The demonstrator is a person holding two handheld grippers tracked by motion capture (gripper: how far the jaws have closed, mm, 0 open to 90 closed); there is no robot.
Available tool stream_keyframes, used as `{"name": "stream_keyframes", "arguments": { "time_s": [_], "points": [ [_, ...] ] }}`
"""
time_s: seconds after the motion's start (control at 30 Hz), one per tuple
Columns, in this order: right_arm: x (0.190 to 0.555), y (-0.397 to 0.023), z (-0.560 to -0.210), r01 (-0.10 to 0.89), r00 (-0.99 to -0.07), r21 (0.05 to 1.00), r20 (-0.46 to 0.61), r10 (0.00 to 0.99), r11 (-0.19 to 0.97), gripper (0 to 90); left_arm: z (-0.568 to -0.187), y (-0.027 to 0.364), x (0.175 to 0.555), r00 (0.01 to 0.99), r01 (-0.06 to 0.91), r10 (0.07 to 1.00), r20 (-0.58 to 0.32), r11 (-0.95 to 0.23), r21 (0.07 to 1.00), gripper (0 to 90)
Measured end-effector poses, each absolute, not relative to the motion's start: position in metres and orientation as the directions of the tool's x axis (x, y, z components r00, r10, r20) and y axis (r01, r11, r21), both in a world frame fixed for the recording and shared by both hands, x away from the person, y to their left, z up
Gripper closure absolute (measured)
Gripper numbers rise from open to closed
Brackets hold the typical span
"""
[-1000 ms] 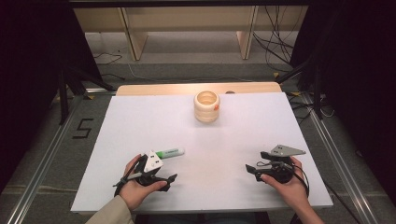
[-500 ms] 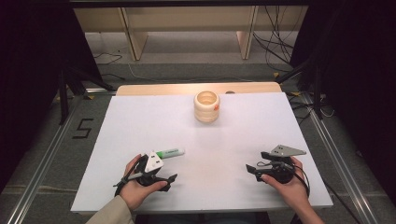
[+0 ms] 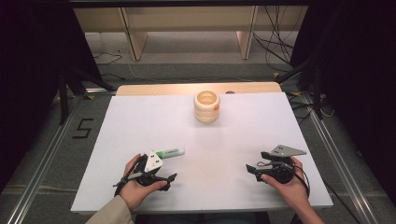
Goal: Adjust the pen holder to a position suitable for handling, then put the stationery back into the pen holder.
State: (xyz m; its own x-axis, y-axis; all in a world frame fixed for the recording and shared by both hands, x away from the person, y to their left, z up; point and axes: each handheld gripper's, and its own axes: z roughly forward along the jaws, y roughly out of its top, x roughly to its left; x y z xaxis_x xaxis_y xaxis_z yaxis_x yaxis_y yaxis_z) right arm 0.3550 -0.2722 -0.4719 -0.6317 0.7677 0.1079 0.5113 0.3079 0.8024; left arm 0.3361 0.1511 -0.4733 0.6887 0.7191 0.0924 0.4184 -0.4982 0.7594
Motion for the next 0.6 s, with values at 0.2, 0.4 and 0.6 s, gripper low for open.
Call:
{"name": "stream_keyframes", "arguments": {
  "time_s": [0.2, 0.4, 0.6],
  "points": [
    [0.3548, -0.2724, -0.4719, 0.511, -0.631, 0.803, 0.107, 0.768, 0.308, 16.4, -0.4736, 0.1506, 0.3360, 0.688, 0.419, 0.720, 0.092, -0.498, 0.759, 16.0],
    [0.3549, -0.2726, -0.4718, 0.509, -0.631, 0.805, 0.107, 0.768, 0.306, 16.4, -0.4736, 0.1506, 0.3364, 0.681, 0.422, 0.727, 0.090, -0.490, 0.763, 16.0],
    [0.3559, -0.2723, -0.4720, 0.514, -0.627, 0.802, 0.107, 0.771, 0.306, 16.5, -0.4712, 0.1550, 0.3428, 0.637, 0.437, 0.766, 0.088, -0.453, 0.777, 18.4]
  ]
}}
